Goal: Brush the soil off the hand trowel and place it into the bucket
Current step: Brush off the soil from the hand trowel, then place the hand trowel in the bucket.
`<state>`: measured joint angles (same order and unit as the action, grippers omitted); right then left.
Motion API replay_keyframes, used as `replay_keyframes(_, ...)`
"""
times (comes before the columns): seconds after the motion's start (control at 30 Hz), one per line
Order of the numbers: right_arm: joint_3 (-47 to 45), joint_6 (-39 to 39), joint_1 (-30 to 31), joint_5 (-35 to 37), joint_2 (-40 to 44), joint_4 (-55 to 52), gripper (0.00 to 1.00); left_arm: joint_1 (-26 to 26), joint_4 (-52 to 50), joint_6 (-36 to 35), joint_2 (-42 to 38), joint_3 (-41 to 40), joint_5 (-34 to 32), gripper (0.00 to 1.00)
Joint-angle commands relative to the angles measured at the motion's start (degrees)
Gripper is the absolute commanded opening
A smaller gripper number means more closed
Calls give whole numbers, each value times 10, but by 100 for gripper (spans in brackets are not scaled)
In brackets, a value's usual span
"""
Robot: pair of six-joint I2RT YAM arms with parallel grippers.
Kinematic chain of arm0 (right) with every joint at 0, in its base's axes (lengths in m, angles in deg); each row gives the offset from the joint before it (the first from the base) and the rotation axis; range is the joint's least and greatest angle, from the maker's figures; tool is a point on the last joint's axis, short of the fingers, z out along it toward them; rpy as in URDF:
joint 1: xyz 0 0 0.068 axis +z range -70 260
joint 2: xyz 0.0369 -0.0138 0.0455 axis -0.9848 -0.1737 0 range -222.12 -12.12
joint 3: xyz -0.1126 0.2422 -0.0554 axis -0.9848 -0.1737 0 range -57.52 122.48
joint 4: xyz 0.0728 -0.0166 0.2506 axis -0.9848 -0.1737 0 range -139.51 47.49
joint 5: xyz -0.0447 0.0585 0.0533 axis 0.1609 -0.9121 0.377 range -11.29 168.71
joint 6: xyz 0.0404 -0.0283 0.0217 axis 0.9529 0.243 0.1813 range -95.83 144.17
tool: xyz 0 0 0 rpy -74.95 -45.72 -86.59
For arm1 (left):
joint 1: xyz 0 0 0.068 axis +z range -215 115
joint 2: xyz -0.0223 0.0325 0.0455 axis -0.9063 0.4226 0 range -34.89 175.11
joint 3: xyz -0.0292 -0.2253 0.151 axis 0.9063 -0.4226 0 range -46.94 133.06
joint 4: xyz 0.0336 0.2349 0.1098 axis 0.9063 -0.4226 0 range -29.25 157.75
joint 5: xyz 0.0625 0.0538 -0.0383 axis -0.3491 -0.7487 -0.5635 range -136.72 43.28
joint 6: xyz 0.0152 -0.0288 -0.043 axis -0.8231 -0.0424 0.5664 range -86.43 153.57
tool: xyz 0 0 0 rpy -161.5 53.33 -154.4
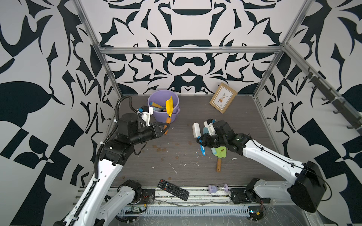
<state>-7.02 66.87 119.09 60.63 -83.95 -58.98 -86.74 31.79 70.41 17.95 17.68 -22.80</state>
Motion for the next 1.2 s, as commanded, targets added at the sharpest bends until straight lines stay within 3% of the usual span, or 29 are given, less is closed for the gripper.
replay_keyframes(0.0, 22, -29, 2, 15, 6, 10, 0, -2, -208, -147, 69, 42, -88, 0)
replay_keyframes(0.17, 24, -42, 2, 13, 6, 10, 0, -2, -264, -214, 141, 146, -274, 0)
replay_keyframes(0.33, 10, -37, 2, 7, 18, 25, 0, -1, -261, -251, 227, 221, -340, 0)
replay_keyframes(0.53, 1, -41, 2, 5, 33, 24, 0, 4, -245, -288, 328, 286, -363, 0)
replay_keyframes(0.87, -31, -41, -2, 4, 66, 30, 0, 11, -341, -337, 533, 520, -364, 0)
replay_keyframes(1.0, -41, -40, -3, 6, 82, 28, 0, 12, -386, -339, 591, 583, -387, 8)
replay_keyframes(1.17, -46, -42, -7, 10, 93, 22, 0, 12, -390, -341, 602, 591, -383, 19)
